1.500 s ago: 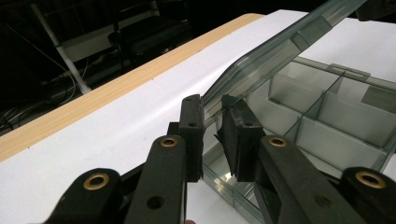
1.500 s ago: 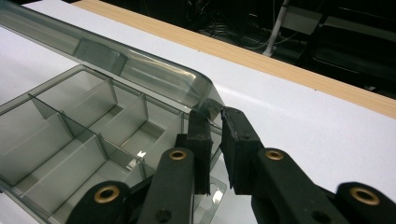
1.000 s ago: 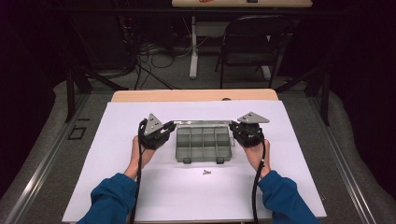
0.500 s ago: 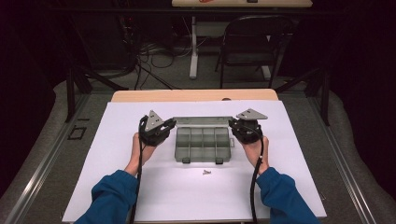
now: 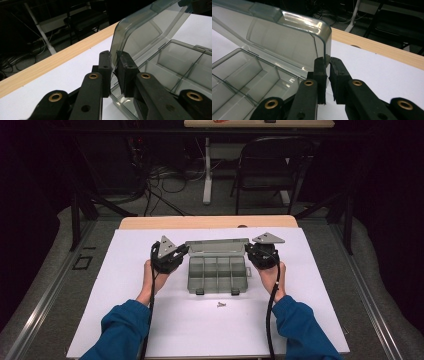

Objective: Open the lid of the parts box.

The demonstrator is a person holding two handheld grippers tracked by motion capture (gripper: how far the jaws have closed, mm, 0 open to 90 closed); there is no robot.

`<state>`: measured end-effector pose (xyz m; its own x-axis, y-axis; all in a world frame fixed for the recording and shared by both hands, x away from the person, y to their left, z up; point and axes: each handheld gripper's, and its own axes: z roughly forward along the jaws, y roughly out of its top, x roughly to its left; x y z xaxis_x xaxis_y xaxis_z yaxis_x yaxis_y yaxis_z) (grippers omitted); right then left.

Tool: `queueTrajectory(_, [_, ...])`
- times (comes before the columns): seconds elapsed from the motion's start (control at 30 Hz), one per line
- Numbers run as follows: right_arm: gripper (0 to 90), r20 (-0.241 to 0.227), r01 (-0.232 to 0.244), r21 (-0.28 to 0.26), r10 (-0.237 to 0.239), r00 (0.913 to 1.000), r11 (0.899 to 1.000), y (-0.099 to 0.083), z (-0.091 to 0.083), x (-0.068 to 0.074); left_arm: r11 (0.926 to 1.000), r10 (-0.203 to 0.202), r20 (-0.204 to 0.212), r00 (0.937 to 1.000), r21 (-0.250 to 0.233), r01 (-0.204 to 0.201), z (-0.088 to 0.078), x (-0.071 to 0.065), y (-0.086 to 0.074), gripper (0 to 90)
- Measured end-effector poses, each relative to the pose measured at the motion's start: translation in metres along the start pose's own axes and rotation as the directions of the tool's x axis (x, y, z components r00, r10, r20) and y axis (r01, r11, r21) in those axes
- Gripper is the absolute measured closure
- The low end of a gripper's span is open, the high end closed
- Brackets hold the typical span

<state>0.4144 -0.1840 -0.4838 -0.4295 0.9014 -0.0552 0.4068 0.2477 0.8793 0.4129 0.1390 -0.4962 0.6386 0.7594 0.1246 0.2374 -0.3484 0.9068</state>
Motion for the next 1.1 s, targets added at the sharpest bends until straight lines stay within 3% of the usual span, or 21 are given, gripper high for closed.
queueTrajectory(1.1, [84.8,-0.003,-0.055,0.009,0.055,0.9985,0.998,0.007,0.02,-0.01,0.9986,-0.054,-0.04,0.9978,-0.008,0.053,0.021,0.01,0.004,82.8])
